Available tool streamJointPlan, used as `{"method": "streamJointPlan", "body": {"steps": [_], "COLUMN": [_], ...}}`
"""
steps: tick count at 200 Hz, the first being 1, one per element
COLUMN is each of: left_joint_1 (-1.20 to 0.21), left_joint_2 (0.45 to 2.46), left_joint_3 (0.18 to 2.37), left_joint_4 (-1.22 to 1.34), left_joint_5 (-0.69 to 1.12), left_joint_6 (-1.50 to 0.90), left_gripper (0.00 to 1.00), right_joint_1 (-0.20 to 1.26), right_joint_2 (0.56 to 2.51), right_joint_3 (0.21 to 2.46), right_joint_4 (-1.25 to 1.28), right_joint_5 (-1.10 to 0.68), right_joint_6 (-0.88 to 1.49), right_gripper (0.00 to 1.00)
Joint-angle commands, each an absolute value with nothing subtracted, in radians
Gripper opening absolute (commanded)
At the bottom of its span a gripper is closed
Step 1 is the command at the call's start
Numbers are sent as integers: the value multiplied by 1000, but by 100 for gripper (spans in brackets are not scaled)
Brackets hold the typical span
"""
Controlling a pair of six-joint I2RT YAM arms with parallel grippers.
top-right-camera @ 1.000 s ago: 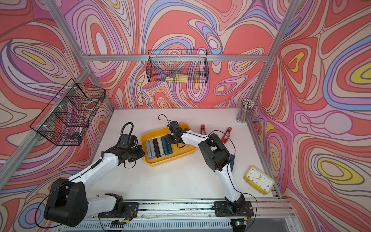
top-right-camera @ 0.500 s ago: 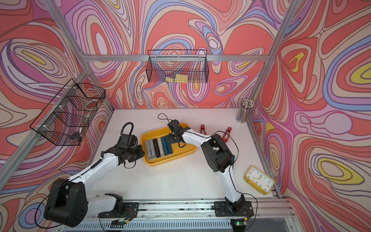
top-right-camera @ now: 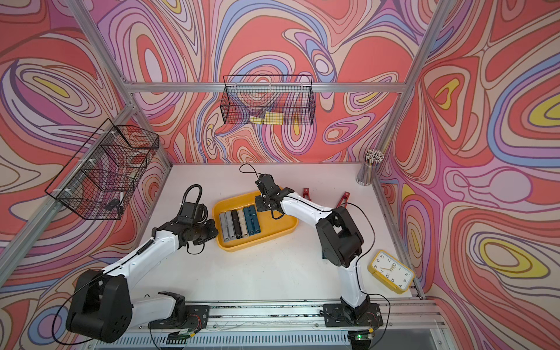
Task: Put the pruning pliers into the storage box
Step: Pick up the pruning pliers from the center of the board.
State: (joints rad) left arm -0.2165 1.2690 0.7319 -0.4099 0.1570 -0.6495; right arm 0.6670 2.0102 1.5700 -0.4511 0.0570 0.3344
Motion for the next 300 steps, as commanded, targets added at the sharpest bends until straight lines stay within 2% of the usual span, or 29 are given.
{"method": "streamJointPlan", "body": {"steps": [1, 24, 68, 129, 172, 240, 300], "left_joint_1": [-224, -224, -224, -224, -224, -224, -224], "left_joint_2": [1227, 1213, 1209, 1209, 1211, 1208, 1216], "left_joint_3": [775, 772, 779, 790, 784, 732, 715], "left_joint_4": [-434, -439, -445, -440, -426, -356, -346], "left_joint_5": [174, 169, 164, 153, 147, 161, 156], "left_joint_6": [-617, -617, -612, -613, -617, -622, -623], "left_gripper": [0, 0, 0, 0, 0, 0, 0], "right_joint_1": [666, 662, 613, 512, 458, 348, 243], "right_joint_2": [1929, 1859, 1713, 1519, 1409, 1409, 1450], "right_joint_3": [1527, 1482, 1361, 1162, 1011, 912, 858], "right_joint_4": [-498, -539, -590, -637, -644, -615, -536], "right_joint_5": [91, 149, 211, 286, 276, 189, 79], "right_joint_6": [334, 340, 379, 452, 509, 551, 503], "right_gripper": [25, 38, 47, 50, 53, 60, 61]}}
